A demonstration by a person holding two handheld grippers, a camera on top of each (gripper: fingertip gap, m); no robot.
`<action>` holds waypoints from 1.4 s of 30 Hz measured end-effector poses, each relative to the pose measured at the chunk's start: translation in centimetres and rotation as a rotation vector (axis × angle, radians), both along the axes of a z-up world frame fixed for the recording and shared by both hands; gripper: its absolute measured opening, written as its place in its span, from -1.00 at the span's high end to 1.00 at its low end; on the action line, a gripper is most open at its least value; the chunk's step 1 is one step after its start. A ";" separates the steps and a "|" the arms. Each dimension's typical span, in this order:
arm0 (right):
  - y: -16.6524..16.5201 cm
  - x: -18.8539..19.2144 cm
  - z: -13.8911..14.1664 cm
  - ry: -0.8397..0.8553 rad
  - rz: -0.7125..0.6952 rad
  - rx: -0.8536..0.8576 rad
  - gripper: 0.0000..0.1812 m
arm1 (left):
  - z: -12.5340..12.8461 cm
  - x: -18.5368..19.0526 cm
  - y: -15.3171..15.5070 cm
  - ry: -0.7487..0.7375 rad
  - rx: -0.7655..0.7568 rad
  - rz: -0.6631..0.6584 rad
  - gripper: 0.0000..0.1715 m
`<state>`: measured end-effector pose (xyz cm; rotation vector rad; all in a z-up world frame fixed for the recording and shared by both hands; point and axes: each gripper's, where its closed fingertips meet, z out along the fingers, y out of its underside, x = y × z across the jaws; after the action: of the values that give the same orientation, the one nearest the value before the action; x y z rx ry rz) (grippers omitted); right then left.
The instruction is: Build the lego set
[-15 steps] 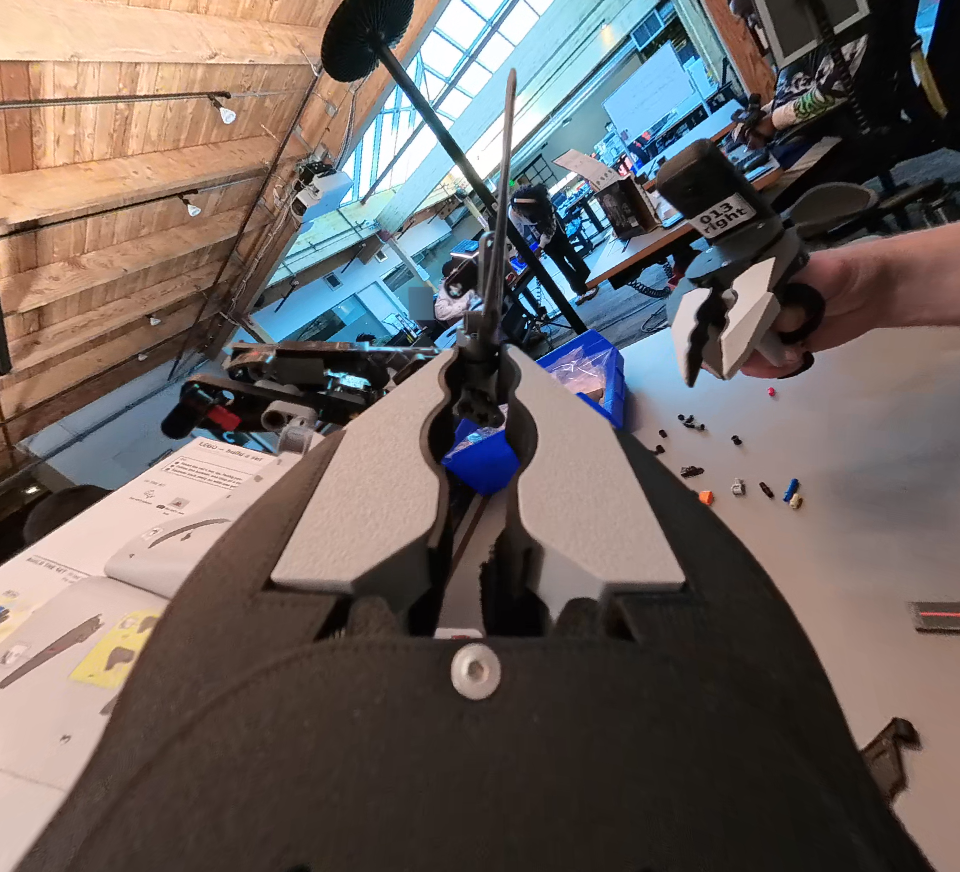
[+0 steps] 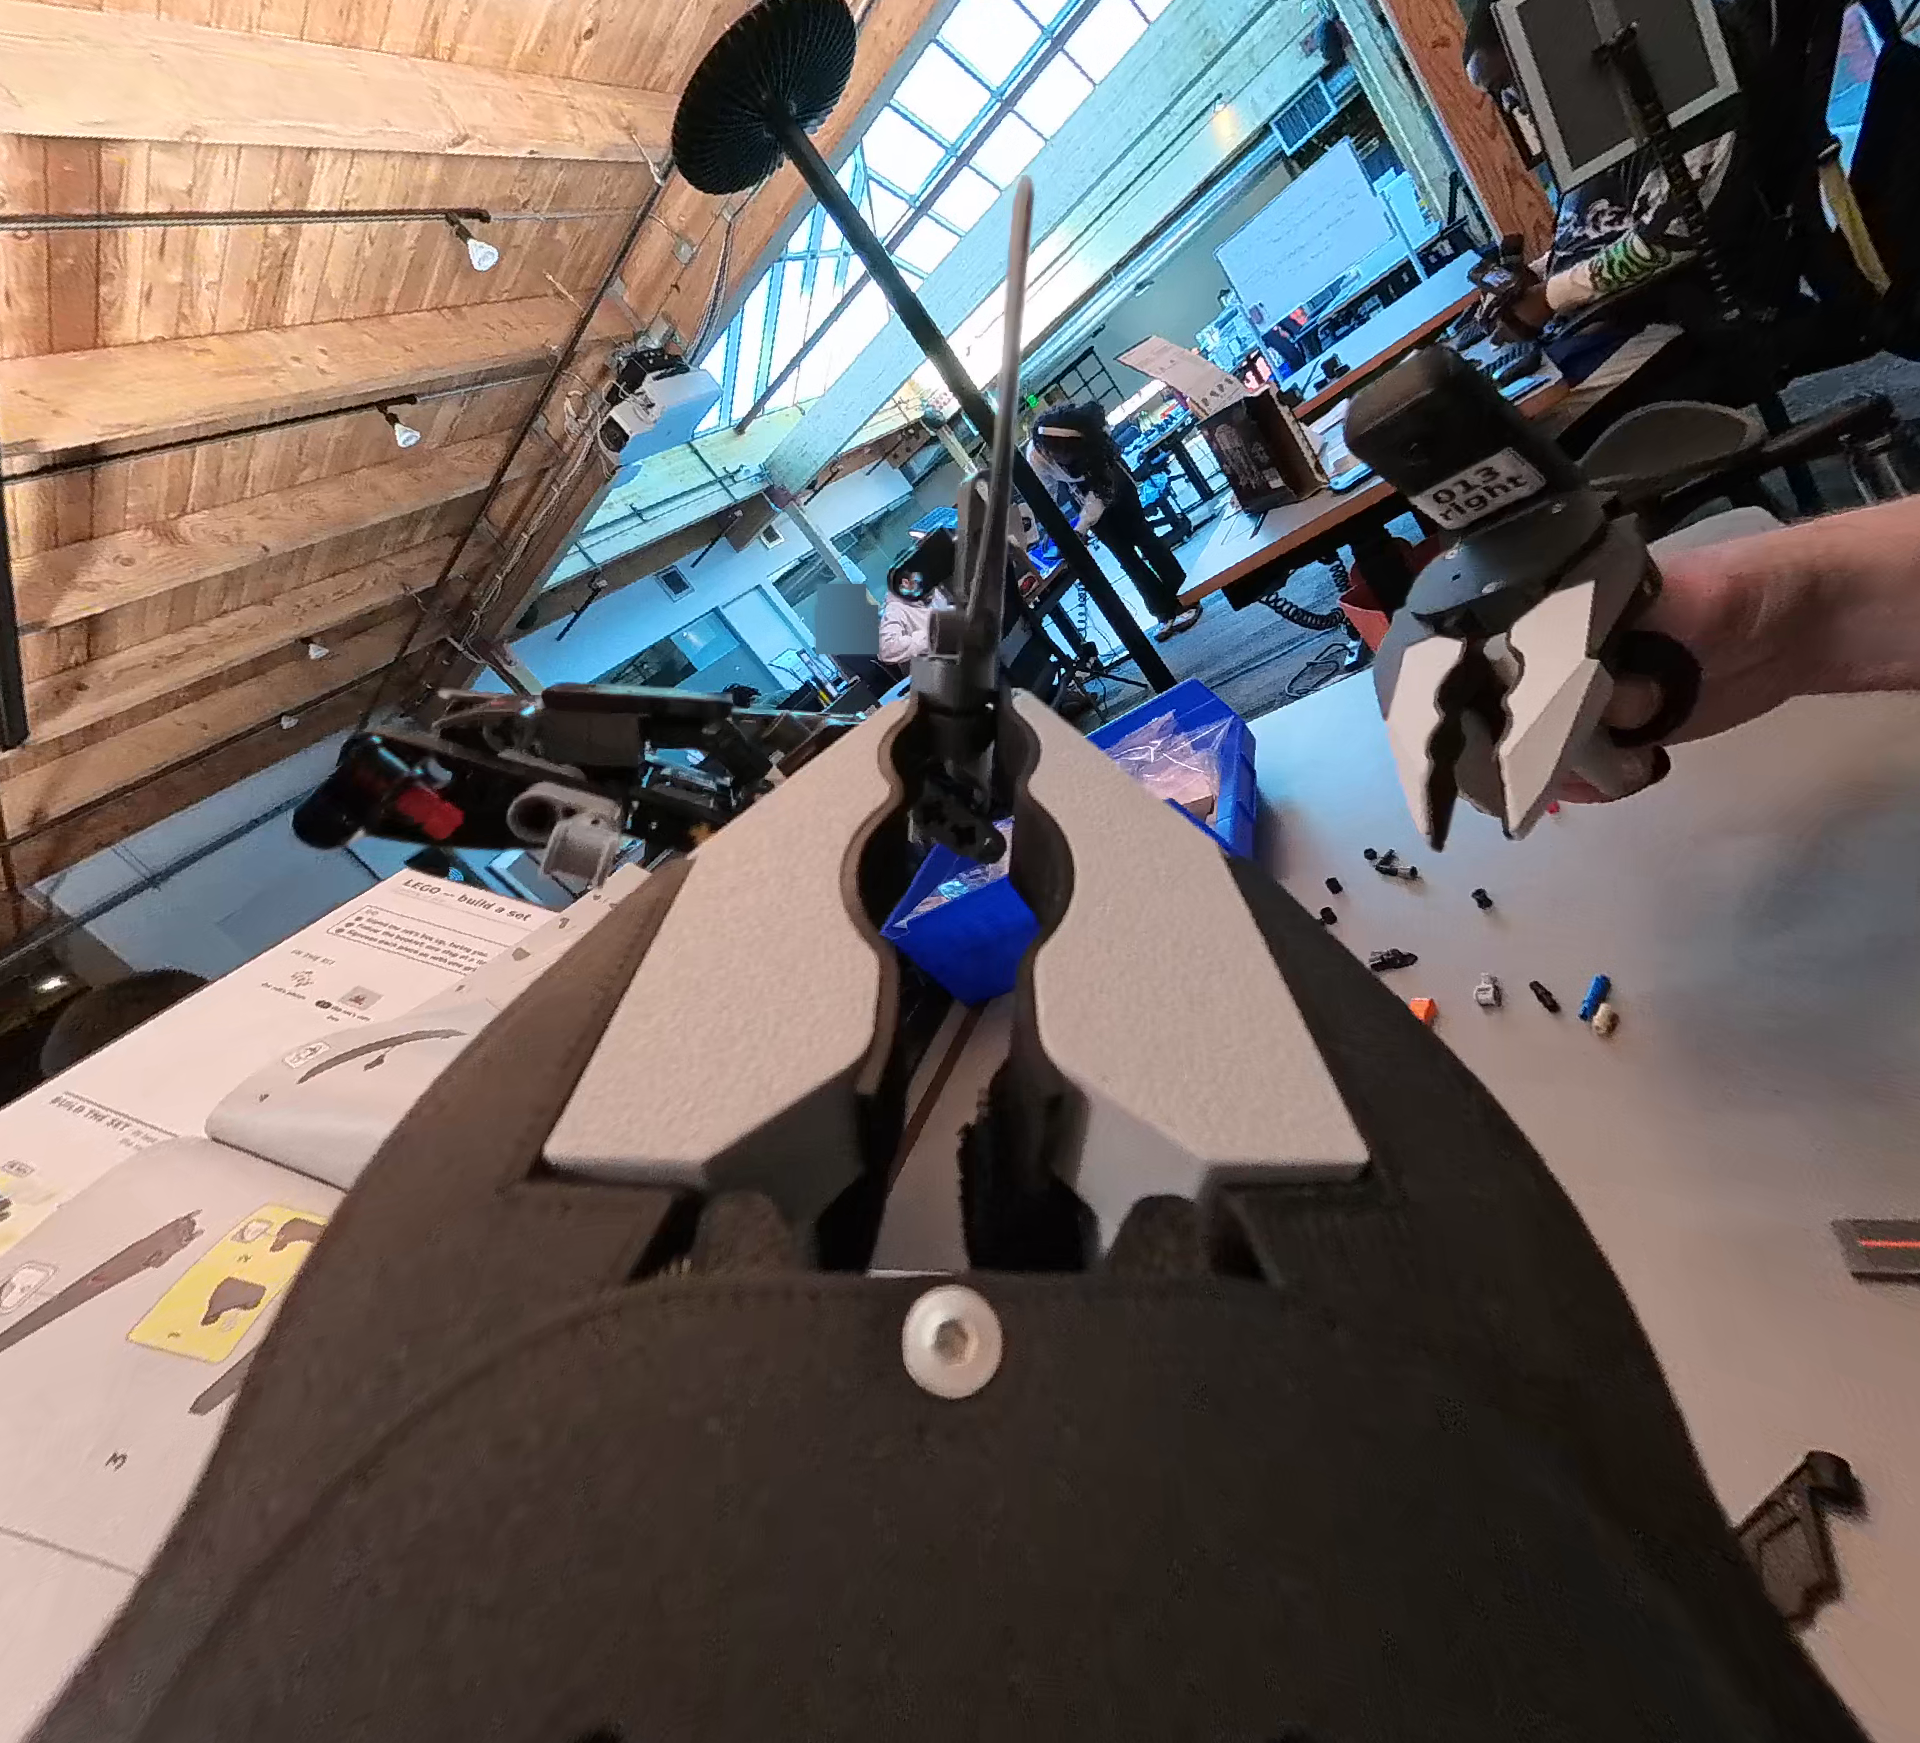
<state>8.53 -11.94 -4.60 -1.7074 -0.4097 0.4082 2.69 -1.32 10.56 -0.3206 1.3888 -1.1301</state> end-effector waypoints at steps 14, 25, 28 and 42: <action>-0.5 0.0 -0.6 0.002 0.002 -0.006 0.80 | 0.8 -1.1 0.4 -0.029 -0.034 -0.034 0.90; -1.2 2.2 4.2 0.012 -0.139 0.106 0.70 | -1.4 0.7 -0.3 0.037 0.131 0.090 0.91; 0.2 0.4 8.6 -0.059 -0.124 0.256 0.60 | -2.1 1.4 -1.1 0.058 0.171 0.095 0.92; 3.7 -4.2 13.0 -0.365 0.120 0.422 0.69 | -4.5 2.4 -4.1 0.129 0.272 0.029 0.92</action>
<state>4.36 -8.24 8.36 -1.3439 -0.8072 0.0809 5.12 -5.39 6.02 -0.2193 1.6255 -0.8951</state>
